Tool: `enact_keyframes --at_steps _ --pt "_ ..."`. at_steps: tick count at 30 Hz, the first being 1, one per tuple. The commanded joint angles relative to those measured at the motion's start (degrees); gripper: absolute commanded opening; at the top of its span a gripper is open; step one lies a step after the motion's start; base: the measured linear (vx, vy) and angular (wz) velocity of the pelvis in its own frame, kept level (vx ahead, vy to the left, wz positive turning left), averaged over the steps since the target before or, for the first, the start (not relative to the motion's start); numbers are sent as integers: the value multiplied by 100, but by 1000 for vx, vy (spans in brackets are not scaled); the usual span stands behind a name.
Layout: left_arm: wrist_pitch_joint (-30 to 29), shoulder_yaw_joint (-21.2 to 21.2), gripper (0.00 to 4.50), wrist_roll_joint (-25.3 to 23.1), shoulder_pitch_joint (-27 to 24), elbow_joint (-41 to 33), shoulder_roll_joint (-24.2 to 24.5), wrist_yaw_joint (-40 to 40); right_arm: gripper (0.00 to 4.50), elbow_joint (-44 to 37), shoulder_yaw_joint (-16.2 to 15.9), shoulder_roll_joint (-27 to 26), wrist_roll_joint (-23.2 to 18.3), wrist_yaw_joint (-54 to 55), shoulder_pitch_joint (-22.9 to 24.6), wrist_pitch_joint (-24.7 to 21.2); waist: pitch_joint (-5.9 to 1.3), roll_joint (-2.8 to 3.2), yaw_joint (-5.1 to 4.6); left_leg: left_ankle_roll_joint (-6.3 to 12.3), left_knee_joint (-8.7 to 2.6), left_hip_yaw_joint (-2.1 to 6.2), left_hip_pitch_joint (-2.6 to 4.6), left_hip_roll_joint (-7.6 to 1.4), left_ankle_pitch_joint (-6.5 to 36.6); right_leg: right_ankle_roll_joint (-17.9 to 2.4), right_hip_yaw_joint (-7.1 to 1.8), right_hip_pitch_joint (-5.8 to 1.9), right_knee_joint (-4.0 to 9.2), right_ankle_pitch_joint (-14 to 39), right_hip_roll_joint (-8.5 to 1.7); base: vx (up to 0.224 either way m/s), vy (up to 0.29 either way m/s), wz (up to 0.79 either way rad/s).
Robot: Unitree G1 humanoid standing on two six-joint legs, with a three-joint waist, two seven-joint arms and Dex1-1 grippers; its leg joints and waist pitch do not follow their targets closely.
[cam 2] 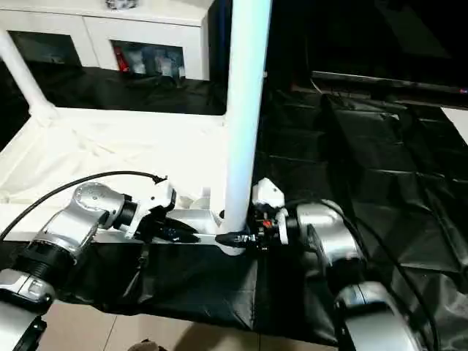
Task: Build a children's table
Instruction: Rotate leg to tighten
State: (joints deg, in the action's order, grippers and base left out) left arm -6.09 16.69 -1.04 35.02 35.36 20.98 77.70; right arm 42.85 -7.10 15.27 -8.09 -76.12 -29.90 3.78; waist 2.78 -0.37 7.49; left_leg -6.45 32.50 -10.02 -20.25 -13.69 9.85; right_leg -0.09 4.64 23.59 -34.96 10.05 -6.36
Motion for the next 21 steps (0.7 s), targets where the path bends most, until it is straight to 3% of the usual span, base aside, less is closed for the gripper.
enact_keyframes --at_steps 1,3,5,9,13,14,17,18,21 --pt "-134 -132 0 0 131 259 -252 -721 250 -54 -37 -262 -7 459 76 -45 -340 -65 -19 237 -368 -104 6 62 1320 -1191 -198 -291 415 1445 -133 0 0 0" --pt "-283 -214 0 -210 261 375 -542 -1613 249 290 129 -649 314 1975 87 108 -313 -78 -61 51 -408 -73 12 74 1530 -958 -211 -276 477 2094 -159 0 0 0" --pt "-319 -222 0 -252 286 389 -609 -1773 249 338 160 -732 364 2230 94 124 -309 -90 -118 -19 -422 -56 24 96 1726 -790 -211 -268 526 2523 -158 0 0 0" --pt "-537 -157 0 -448 371 379 -959 -2402 249 563 134 -1133 767 3718 24 57 -297 -80 -202 36 -431 -35 45 124 1998 -611 -220 -217 601 2891 -135 0 0 0" --pt "-771 -176 0 -498 380 316 -1317 -2931 249 817 397 -1527 651 4713 -173 -262 -292 -79 -282 -13 -456 12 33 134 2218 -499 -195 -202 638 3154 -126 0 0 0" --pt "-862 -154 0 -527 334 221 -1485 -3110 249 894 549 -1752 536 4976 -262 -250 -299 -78 -278 -1 -453 10 39 137 2237 -486 -192 -200 651 3169 -128 0 0 0" --pt "-825 -105 0 -455 240 92 -1582 -2969 249 865 575 -1895 459 4979 -323 -22 -326 -102 -272 71 -473 6 19 125 2135 -537 -197 -220 647 2802 -130 0 0 0" --pt "-815 -99 0 -450 231 82 -1579 -2942 305 861 578 -1898 450 4971 -325 -11 -328 -94 -269 84 -476 4 16 119 2111 -568 -204 -219 639 2693 -129 0 0 0" --pt "-637 -67 0 -382 143 12 -1438 -2619 319 798 617 -1848 331 4784 -346 42 -325 -119 -266 160 -472 -16 -2 128 2065 -643 -219 -226 619 2485 -118 0 0 0"
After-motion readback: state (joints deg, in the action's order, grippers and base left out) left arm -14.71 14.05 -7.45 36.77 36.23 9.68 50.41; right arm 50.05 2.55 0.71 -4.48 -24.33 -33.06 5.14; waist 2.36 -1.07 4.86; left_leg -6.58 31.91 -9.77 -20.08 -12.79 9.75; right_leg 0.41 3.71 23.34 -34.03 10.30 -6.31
